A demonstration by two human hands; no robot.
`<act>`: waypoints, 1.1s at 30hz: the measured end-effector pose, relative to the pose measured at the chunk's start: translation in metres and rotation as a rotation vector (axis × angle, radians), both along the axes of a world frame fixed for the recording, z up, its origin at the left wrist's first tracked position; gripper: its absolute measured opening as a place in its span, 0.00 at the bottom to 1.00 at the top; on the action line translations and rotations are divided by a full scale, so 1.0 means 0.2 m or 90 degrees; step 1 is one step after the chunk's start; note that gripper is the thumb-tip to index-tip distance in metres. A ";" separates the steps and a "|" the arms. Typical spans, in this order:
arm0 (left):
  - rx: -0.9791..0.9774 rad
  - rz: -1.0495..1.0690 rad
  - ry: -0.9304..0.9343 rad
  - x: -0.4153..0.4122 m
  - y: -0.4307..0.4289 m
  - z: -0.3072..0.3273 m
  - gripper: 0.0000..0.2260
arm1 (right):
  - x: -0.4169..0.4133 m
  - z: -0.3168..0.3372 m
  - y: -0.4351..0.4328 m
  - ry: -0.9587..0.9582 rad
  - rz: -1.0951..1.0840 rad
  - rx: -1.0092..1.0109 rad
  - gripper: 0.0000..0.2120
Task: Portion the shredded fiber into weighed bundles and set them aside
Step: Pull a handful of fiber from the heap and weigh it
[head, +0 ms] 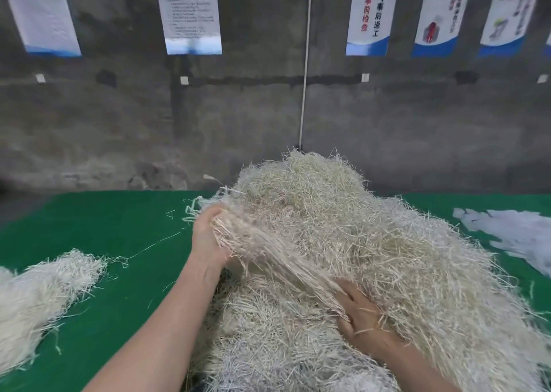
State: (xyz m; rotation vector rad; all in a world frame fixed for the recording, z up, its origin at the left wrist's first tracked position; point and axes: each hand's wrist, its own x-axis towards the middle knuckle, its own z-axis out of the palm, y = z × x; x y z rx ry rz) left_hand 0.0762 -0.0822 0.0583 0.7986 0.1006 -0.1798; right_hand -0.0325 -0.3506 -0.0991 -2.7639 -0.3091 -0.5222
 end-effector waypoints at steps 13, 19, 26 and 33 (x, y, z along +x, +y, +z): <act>0.241 -0.083 -0.077 -0.09 -0.04 0.08 0.30 | 0.11 0.29 0.30 0.008 -0.128 0.209 0.47; 0.566 -0.357 -0.310 -0.17 -0.13 0.15 0.33 | 0.29 0.52 0.41 0.073 -0.125 0.239 0.12; 1.223 -0.474 -0.420 -0.14 -0.16 -0.07 0.25 | 0.32 0.64 0.34 -0.035 -0.144 0.310 0.20; 1.039 0.255 -0.388 0.02 -0.14 0.08 0.10 | 0.21 0.46 0.27 0.096 -0.128 0.058 0.08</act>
